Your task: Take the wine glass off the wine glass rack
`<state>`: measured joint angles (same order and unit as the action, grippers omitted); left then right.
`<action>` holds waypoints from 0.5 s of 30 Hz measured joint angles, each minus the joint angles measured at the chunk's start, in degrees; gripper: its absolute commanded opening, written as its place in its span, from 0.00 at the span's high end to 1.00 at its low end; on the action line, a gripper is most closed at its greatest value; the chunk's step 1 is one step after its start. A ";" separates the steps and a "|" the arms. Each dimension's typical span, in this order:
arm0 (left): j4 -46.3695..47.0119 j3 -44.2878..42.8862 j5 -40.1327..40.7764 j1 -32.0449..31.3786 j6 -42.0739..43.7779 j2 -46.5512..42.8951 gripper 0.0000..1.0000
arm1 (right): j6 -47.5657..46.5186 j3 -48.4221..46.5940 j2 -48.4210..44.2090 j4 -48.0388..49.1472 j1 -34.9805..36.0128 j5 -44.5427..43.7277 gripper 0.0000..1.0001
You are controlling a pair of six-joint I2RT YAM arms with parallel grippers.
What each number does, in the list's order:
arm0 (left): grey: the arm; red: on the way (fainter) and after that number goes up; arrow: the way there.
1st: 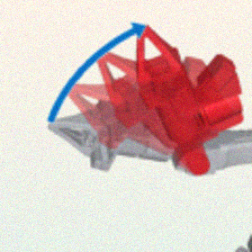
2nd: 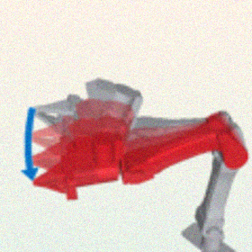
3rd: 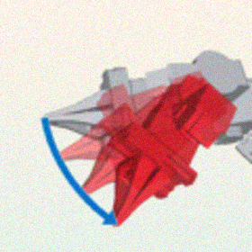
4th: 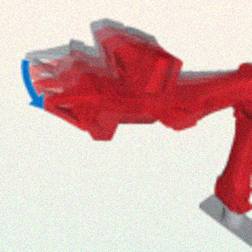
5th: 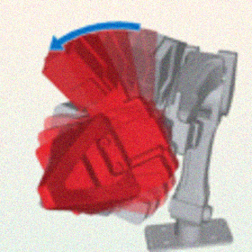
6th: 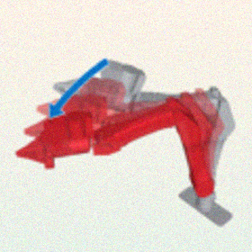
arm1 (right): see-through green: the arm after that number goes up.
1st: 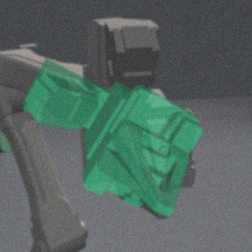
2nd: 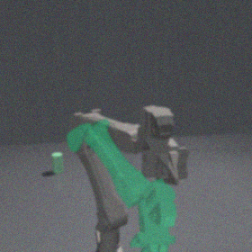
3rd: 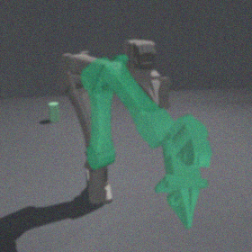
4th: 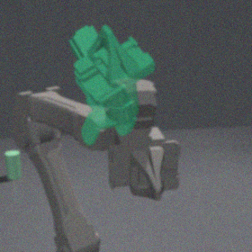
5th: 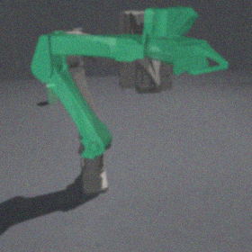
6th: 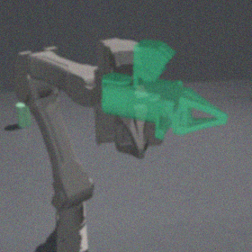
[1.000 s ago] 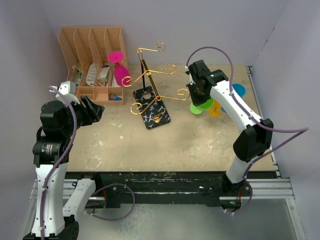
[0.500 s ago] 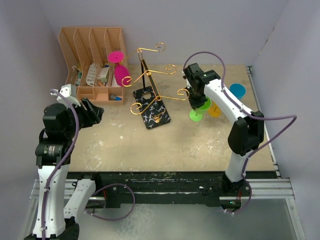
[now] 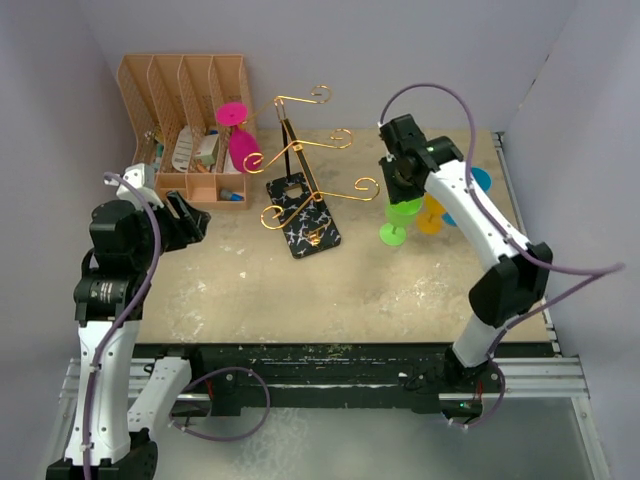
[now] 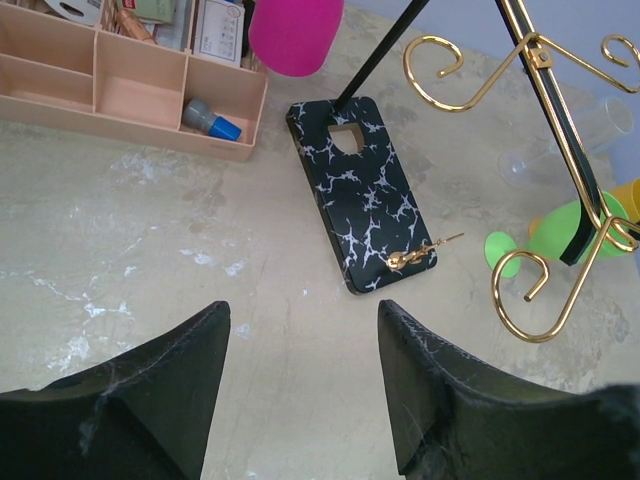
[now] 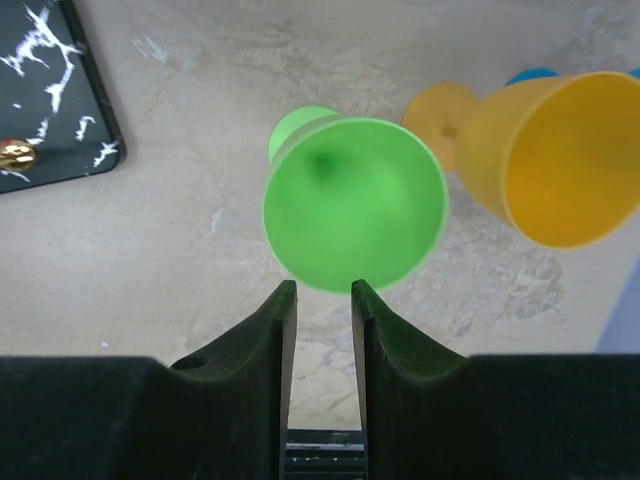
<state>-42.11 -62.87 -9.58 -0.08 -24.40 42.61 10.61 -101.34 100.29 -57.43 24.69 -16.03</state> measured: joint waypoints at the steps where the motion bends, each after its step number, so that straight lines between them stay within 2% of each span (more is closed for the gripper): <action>1: 0.26 0.00 -0.02 0.00 -0.02 0.39 0.34 | 0.11 -0.04 -1.18 0.15 0.00 -0.04 0.68; 9: 3.21 -2.47 -0.02 0.00 -2.03 6.88 0.27 | 0.31 -1.29 -16.68 2.69 0.00 -0.94 0.67; 15: 7.61 -9.68 -0.57 0.52 -6.12 19.08 0.24 | 0.15 2.40 -28.13 7.41 0.00 0.79 0.69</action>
<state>-34.50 -72.55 -10.15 0.45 -30.52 61.69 10.76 -98.94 72.16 -50.02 24.69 -15.25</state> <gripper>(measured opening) 0.755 0.321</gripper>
